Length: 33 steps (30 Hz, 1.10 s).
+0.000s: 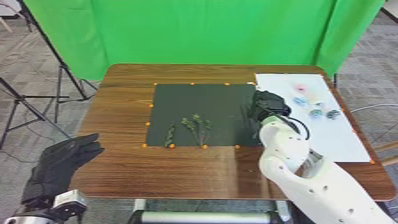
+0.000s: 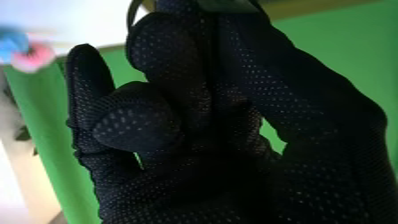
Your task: Arrange flowers
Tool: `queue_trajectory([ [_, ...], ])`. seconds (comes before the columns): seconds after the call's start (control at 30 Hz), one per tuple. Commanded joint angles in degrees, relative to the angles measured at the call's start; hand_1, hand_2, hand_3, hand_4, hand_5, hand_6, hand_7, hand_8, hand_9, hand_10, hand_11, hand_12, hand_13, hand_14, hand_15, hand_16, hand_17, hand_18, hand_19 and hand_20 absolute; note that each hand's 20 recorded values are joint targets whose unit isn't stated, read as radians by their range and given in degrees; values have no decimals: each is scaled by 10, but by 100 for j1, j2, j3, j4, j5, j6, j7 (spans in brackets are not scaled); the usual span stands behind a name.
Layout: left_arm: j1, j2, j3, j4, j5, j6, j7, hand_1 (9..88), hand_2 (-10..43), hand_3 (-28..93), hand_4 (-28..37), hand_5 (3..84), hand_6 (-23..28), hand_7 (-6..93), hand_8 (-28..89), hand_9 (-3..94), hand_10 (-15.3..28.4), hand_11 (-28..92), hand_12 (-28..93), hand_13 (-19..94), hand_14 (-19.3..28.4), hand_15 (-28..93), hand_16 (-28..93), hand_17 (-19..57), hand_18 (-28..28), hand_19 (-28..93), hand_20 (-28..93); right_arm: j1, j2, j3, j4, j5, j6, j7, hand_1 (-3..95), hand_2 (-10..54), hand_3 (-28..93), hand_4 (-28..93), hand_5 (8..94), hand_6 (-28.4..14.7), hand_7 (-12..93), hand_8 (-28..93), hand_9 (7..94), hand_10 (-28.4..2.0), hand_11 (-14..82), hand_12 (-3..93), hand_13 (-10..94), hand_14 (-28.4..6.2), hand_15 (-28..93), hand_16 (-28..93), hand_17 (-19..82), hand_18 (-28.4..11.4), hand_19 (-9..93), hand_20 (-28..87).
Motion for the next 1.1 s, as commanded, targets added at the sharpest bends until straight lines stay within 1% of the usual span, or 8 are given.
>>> queue_trajectory([
  [0.03, 21, 16, 5, 5, -44, 7, -3, 274, 72, 806, -194, 513, 161, 178, -96, 420, 234, 428, 103, 285, 279, 626, -133, -94, 208, 584, 166, -279, -77, -154, -76, 18, 19, -8, 535, -95, 786, -270, 854, -54, 267, 193, 826, -131, 426, 384, 796, -104, 730, 260, 326, -262, 919, -25],
  [0.4, 17, 45, -13, 37, -46, -22, -14, 274, 72, 807, -193, 513, 161, 177, -95, 419, 234, 429, 103, 285, 280, 627, -133, -94, 208, 584, 166, -564, -186, -436, -277, 10, -27, -102, 534, -95, 786, -267, 854, -53, 267, 193, 825, -131, 428, 380, 795, -104, 731, 260, 324, -262, 919, -26],
  [0.5, -41, 28, 1, 46, -11, -56, -71, 274, 72, 806, -194, 514, 161, 177, -96, 420, 234, 428, 103, 285, 279, 626, -133, -94, 208, 584, 166, -553, -212, -518, -281, 32, -10, -110, 534, -95, 786, -267, 854, -53, 268, 193, 825, -132, 429, 380, 795, -105, 731, 260, 324, -262, 919, -26],
  [0.67, -90, 57, 78, 61, -21, -46, -48, 274, 72, 806, -194, 513, 162, 177, -95, 420, 234, 428, 103, 285, 279, 627, -133, -94, 208, 584, 166, -425, -253, -625, -208, -7, 11, -161, 534, -95, 785, -268, 853, -52, 268, 193, 826, -133, 429, 379, 795, -105, 731, 260, 322, -262, 918, -27],
  [0.77, -94, 45, 65, 59, -3, -54, -78, 273, 73, 806, -193, 513, 162, 177, -95, 420, 234, 428, 103, 285, 279, 626, -133, -94, 208, 584, 166, -369, -260, -643, -156, 1, 45, -129, 534, -95, 785, -268, 853, -52, 269, 193, 825, -130, 430, 379, 794, -104, 731, 260, 322, -262, 918, -27],
  [1.0, -43, 47, 55, 49, -22, -46, -50, 273, 74, 805, -194, 514, 162, 176, -96, 420, 235, 428, 103, 285, 280, 626, -133, -94, 208, 584, 166, -398, -240, -631, -178, 16, 51, -107, 531, -95, 786, -264, 849, -52, 271, 191, 822, -130, 431, 380, 796, -101, 729, 259, 318, -257, 911, -30],
  [1.03, -73, 13, 45, 56, 13, -92, -119, 272, 74, 806, -193, 513, 162, 177, -95, 420, 234, 428, 103, 285, 280, 626, -133, -94, 208, 584, 166, -426, -226, -621, -185, 17, 31, -72, 530, -95, 787, -262, 849, -53, 271, 190, 822, -129, 430, 380, 796, -100, 727, 258, 318, -255, 909, -32],
  [1.1, -49, 32, 60, 52, -11, -53, -64, 273, 75, 814, -187, 513, 162, 177, -95, 420, 235, 428, 103, 285, 280, 626, -133, -94, 208, 584, 166, -443, -213, -599, -155, 31, 1, -98, 526, -95, 786, -259, 847, -54, 272, 188, 820, -130, 429, 381, 794, -97, 723, 256, 314, -252, 906, -33],
])
